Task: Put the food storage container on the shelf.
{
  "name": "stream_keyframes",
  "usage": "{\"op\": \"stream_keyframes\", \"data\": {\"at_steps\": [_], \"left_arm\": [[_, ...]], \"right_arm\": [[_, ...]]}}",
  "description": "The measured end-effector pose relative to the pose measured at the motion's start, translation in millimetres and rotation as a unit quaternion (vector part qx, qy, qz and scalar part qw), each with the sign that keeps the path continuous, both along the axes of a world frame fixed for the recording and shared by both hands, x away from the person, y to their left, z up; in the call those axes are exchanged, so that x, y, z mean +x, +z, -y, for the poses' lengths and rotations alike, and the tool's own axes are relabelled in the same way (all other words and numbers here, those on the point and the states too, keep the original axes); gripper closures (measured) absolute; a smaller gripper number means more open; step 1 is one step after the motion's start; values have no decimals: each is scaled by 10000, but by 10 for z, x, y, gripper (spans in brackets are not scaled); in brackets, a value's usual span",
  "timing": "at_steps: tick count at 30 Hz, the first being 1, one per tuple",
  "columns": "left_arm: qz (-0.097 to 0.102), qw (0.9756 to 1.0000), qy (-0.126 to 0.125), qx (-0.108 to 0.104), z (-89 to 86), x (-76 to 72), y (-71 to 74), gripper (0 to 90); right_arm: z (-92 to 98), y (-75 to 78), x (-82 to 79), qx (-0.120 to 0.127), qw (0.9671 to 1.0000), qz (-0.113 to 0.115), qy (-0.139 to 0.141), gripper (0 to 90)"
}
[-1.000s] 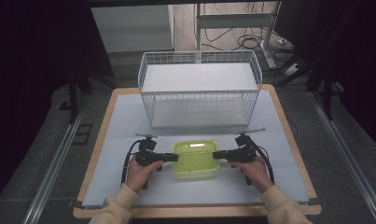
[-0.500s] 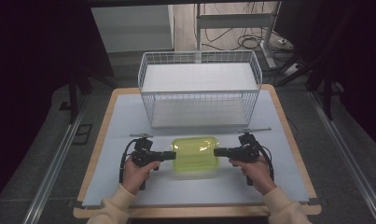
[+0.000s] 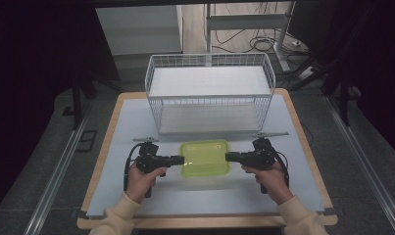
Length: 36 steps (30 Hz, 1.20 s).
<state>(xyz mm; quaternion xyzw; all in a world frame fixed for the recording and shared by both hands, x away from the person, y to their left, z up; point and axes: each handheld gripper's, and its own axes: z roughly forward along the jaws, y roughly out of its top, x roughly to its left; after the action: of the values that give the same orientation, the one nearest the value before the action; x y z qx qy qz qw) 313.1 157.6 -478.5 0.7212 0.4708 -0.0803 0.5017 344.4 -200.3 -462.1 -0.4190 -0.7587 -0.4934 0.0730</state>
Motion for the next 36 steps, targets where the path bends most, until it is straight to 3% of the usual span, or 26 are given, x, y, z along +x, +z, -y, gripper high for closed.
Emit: {"op": "stream_keyframes", "data": {"at_steps": [5, 18, 25, 36], "left_arm": [[91, 10000, -22, -1, -10, 16, 102, 811], [527, 9985, -46, 110, -7, 71, 552, 811], [590, 9982, -71, 25, 4, 125, 706, 811], [724, 9973, -53, 78, 0, 196, 918, 810]], "right_arm": [[-2, 80, -11, 29, 9999, 124, 1, 808], [2, 465, 19, 149, 9987, 480, -45, 809], [16, 662, 33, 135, 9979, 634, -80, 808], [9, 848, 100, 178, 9970, 751, -105, 808]]}}
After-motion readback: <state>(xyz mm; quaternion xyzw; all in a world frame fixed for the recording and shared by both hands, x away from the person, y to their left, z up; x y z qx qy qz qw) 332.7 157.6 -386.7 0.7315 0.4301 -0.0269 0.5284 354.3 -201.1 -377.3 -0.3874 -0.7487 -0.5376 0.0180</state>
